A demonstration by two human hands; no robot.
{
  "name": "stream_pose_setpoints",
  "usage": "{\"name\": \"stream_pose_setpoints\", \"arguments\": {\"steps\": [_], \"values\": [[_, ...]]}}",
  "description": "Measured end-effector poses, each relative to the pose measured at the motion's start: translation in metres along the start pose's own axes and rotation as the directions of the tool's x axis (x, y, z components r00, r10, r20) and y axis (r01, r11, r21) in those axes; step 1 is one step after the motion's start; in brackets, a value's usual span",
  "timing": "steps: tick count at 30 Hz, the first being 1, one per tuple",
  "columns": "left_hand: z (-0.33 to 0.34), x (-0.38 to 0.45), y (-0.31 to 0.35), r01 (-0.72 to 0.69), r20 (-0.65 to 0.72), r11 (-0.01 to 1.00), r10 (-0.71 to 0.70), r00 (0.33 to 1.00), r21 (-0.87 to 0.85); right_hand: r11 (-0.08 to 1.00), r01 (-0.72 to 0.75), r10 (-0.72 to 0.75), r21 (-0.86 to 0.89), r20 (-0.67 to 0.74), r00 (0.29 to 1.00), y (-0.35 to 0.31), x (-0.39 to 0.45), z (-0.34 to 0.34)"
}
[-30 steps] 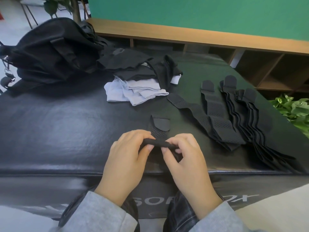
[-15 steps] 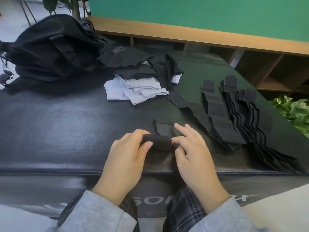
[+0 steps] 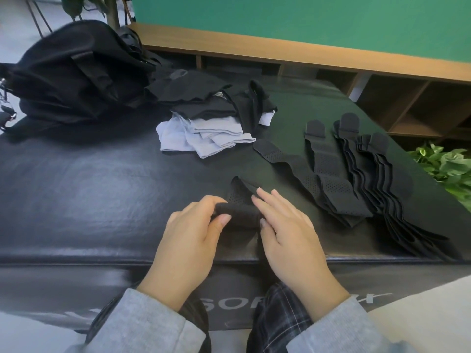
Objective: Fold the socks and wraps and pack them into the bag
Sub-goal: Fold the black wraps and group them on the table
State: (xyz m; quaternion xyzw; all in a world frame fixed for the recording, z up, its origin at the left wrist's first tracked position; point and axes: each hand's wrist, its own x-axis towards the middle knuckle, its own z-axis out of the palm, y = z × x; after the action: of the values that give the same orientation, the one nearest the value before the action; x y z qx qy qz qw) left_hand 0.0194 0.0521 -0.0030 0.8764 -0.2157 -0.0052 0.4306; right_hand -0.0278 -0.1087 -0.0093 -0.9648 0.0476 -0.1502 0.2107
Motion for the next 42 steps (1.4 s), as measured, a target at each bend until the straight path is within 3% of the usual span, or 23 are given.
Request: {"name": "stream_pose_setpoints", "arguments": {"steps": [13, 21, 24, 28, 32, 38, 42], "values": [[0.002, -0.003, 0.002, -0.014, -0.080, 0.992, 0.004, 0.997, -0.127, 0.975, -0.032, 0.051, 0.221, -0.081, 0.995, 0.000, -0.005, -0.002], [0.003, -0.002, 0.005, -0.001, -0.071, 1.000, 0.002, 0.997, 0.026, 0.936, 0.021, 0.027, 0.351, -0.130, 0.991, 0.002, -0.007, -0.001], [0.002, 0.000, 0.005, -0.077, -0.091, 0.993, 0.085, 0.992, 0.092, 0.918, 0.042, 0.014, 0.394, -0.139, 0.990, 0.002, -0.007, -0.001], [0.005, 0.001, -0.001, -0.127, -0.095, 0.977, 0.144, 0.985, 0.169, 0.914, 0.055, -0.001, 0.403, -0.134, 0.991, 0.002, -0.007, -0.001], [0.007, 0.001, -0.002, -0.102, -0.048, 0.962, 0.118, 0.992, 0.252, 0.926, 0.060, -0.006, 0.373, -0.145, 0.989, 0.001, -0.006, 0.001], [0.015, -0.002, 0.017, 0.000, -0.065, 0.941, 0.023, 0.998, 0.338, 0.915, -0.005, 0.137, 0.403, -0.300, 0.944, -0.004, -0.002, 0.006], [0.017, -0.004, 0.013, -0.046, -0.049, 0.950, 0.064, 0.997, 0.309, 0.850, -0.103, 0.292, 0.516, -0.300, 0.908, -0.006, -0.003, 0.004]]}}
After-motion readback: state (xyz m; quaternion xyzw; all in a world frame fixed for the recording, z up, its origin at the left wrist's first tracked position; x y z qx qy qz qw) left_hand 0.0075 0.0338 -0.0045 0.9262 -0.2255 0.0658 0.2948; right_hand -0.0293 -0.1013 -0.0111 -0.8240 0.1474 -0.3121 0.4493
